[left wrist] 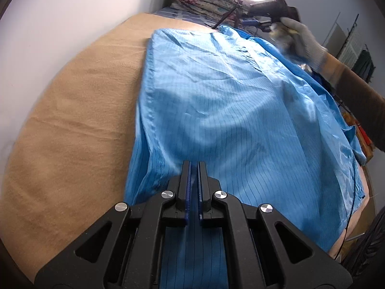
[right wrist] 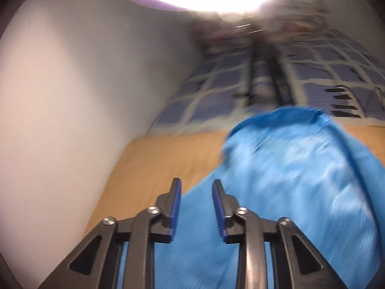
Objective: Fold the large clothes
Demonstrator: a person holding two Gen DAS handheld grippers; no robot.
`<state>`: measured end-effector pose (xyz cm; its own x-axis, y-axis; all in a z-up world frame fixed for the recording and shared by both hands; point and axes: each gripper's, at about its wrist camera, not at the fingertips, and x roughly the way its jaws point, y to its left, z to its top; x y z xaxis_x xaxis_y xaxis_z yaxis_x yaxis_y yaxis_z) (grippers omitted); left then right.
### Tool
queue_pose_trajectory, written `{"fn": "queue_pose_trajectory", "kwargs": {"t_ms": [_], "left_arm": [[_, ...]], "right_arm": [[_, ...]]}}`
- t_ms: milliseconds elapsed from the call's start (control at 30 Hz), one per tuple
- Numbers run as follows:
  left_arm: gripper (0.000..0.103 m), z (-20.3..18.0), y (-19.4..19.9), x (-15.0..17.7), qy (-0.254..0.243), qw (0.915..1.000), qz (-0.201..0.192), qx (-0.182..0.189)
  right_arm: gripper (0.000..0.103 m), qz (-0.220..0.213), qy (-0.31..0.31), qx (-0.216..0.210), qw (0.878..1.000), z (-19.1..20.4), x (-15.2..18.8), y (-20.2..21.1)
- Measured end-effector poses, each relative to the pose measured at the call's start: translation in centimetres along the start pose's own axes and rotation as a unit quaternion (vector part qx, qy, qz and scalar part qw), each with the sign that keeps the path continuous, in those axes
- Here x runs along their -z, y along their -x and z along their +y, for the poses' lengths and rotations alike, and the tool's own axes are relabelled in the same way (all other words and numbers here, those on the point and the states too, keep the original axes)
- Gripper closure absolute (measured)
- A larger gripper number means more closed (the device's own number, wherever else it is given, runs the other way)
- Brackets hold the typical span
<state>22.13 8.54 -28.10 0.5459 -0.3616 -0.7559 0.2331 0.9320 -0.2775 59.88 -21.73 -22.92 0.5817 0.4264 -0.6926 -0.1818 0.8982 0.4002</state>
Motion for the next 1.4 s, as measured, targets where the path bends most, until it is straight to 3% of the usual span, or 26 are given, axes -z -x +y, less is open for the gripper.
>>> {"fn": "queue_pose_trajectory", "kwargs": {"t_ms": [33, 100, 133, 167, 233, 467, 600, 633, 667, 700, 767, 967, 1033, 1100, 1233, 1400], "left_arm": [[0.099, 0.1, 0.9, 0.1, 0.006, 1.0, -0.005, -0.005], [0.078, 0.7, 2.8, 0.4, 0.026, 0.9995, -0.018, -0.003], [0.056, 1.2, 4.1, 0.9, 0.042, 0.9988, -0.025, 0.0], [0.046, 1.7, 5.3, 1.4, 0.057, 0.9979, -0.031, 0.004], [0.046, 2.4, 6.9, 2.6, 0.073, 0.9969, -0.029, 0.003], [0.046, 4.0, 7.6, 6.5, 0.101, 0.9947, 0.017, -0.001], [0.048, 4.2, 7.6, 6.9, 0.116, 0.9931, 0.005, 0.016], [0.06, 4.2, 7.6, 7.0, 0.12, 0.9924, 0.006, 0.026], [0.081, 4.3, 7.3, 7.1, 0.126, 0.9914, 0.011, 0.034], [0.09, 4.1, 6.9, 7.3, 0.131, 0.9904, 0.021, 0.041], [0.098, 3.7, 6.8, 7.4, 0.128, 0.9907, 0.018, 0.044], [0.1, 2.7, 9.1, 6.7, 0.119, 0.9912, -0.023, 0.052], [0.1, 2.1, 9.4, 6.5, 0.111, 0.9922, -0.027, 0.05], [0.101, 1.6, 9.7, 6.4, 0.1, 0.9934, -0.029, 0.048], [0.101, 0.3, 10.3, 5.8, 0.076, 0.9954, -0.037, 0.046], [0.101, -0.4, 10.8, 5.3, 0.065, 0.9959, -0.041, 0.048]], "right_arm": [[0.073, 0.023, 0.021, -0.003, 1.0, 1.6, 1.5, 0.2], [0.073, 0.061, 0.046, -0.013, 0.997, 4.0, 4.5, 0.3], [0.073, 0.077, 0.058, -0.016, 0.995, 5.1, 6.1, 0.5], [0.073, 0.091, 0.07, -0.018, 0.993, 6.0, 7.8, 0.7], [0.073, 0.12, 0.101, -0.012, 0.988, 8.0, 11.0, 0.8], [0.072, 0.18, 0.184, 0.011, 0.966, 14.0, 20.5, 2.1], [0.071, 0.189, 0.218, 0.029, 0.957, 16.1, 23.8, 2.1], [0.07, 0.189, 0.219, 0.034, 0.957, 16.5, 24.3, 1.8], [0.068, 0.185, 0.224, 0.042, 0.956, 17.1, 24.6, 1.6], [0.066, 0.18, 0.229, 0.049, 0.955, 17.5, 24.8, 1.2], [0.063, 0.175, 0.226, 0.058, 0.957, 18.0, 25.2, 0.2], [0.061, 0.171, 0.171, 0.061, 0.969, 18.9, 23.6, 1.1], [0.044, 0.167, 0.146, 0.037, 0.974, 19.8, 22.8, 2.0], [0.04, 0.17, 0.137, 0.025, 0.976, 21.4, 22.3, 2.2], [0.04, 0.198, 0.139, 0.021, 0.97, 25.2, 22.0, 0.3], [0.04, 0.232, 0.151, 0.069, 0.959, 28.1, 23.4, -2.4]]}}
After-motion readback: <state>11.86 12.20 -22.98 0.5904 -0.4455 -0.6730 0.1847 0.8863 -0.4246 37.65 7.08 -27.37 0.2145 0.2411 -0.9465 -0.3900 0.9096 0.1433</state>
